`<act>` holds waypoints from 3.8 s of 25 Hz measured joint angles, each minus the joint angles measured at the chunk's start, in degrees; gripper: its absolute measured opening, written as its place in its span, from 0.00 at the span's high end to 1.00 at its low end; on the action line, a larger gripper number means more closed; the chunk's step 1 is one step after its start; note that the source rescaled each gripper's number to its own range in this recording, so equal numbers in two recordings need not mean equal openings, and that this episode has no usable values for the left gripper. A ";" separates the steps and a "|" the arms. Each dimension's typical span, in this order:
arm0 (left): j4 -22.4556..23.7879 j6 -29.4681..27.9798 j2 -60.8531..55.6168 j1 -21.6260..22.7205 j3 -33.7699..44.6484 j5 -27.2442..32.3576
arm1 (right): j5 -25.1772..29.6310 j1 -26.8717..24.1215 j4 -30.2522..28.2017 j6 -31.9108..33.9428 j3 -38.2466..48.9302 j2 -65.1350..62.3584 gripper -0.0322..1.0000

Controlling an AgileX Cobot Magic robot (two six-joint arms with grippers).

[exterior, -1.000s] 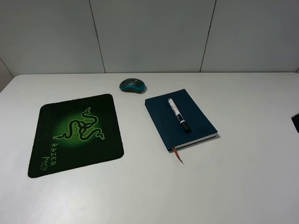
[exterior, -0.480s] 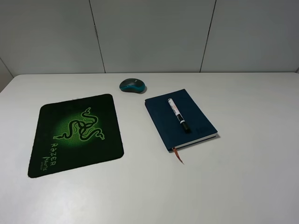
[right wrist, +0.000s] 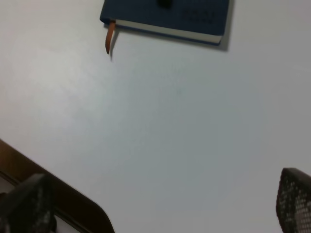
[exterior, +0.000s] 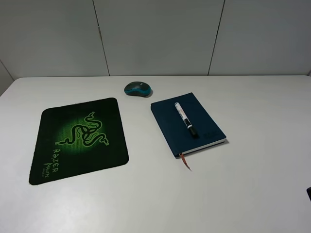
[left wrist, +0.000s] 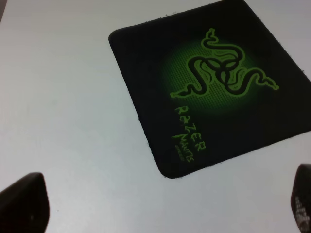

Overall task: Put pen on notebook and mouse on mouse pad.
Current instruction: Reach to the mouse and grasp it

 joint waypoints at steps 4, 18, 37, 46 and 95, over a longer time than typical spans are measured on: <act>0.00 0.00 0.00 0.00 0.00 0.00 | -1.94 0.04 0.80 0.00 1.34 0.00 0.00; 0.00 0.00 0.00 0.00 0.00 0.00 | -2.56 0.28 1.23 0.00 1.35 -12.00 0.00; 0.00 0.00 0.00 0.00 0.00 0.00 | -2.56 -17.18 -0.16 1.07 1.59 -20.41 0.00; 0.05 0.00 0.00 0.00 0.00 0.00 | -2.56 -24.92 0.15 1.11 1.59 -20.41 0.00; -0.01 -0.17 25.86 0.05 -19.14 4.63 | -2.56 -24.92 0.22 1.11 1.59 -20.41 0.00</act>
